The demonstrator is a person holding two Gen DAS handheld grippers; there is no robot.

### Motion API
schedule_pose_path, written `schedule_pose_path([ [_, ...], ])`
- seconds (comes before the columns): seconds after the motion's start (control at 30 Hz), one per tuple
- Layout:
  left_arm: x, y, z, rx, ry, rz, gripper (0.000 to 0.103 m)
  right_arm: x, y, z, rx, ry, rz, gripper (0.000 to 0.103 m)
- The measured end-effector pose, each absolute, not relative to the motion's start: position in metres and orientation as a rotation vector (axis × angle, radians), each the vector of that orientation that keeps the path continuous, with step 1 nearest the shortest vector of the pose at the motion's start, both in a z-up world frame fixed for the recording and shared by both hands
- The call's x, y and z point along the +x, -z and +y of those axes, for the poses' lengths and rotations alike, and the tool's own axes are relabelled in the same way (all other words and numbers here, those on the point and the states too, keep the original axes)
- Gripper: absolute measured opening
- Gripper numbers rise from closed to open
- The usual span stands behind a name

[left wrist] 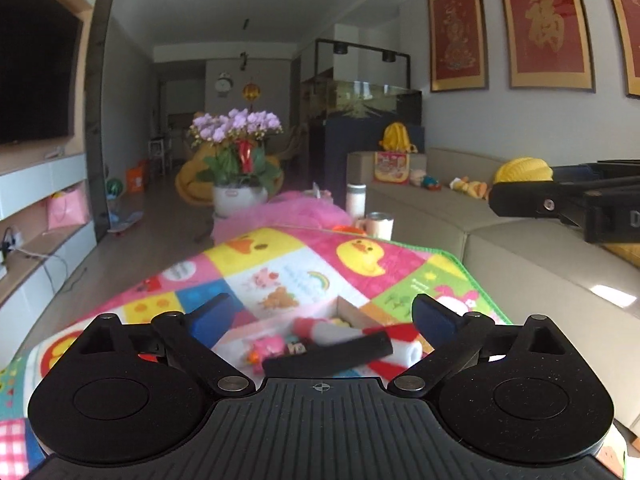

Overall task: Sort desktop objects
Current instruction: 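Drop the corn toy into the pink box while the left gripper drops the black stick in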

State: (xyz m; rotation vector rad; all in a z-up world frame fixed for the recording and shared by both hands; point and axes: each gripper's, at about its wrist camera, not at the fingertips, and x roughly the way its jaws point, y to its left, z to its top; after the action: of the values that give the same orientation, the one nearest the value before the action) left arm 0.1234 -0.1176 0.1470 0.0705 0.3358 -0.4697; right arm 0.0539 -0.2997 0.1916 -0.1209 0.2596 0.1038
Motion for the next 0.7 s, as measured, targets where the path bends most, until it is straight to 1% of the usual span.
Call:
schedule_pose_path([
  [0.07,0.132,-0.145,-0.113,0.051,0.438,0.36,0.099,0.06,-0.192,-0.3,-0.123,-0.091,0.252,0.067],
  [0.2,0.115,-0.121,-0.084,0.041,0.366,0.416,0.101,0.069,-0.185,-0.309,-0.107,-0.079,0.274,0.067],
  [0.37,0.089,-0.075,-0.043,0.021,0.24,0.579,0.101,0.091,-0.176,-0.307,-0.032,-0.11,0.327,0.067],
  [0.47,0.072,-0.056,-0.021,-0.053,0.198,0.65,0.101,0.112,-0.174,-0.291,0.012,-0.18,0.358,0.067],
  [0.57,0.055,-0.046,-0.005,-0.114,0.182,0.683,0.101,0.144,-0.171,-0.265,0.052,-0.254,0.403,0.067],
  [0.7,0.041,-0.039,-0.001,-0.098,0.166,0.709,0.102,0.189,-0.155,-0.223,0.023,-0.25,0.401,0.067],
])
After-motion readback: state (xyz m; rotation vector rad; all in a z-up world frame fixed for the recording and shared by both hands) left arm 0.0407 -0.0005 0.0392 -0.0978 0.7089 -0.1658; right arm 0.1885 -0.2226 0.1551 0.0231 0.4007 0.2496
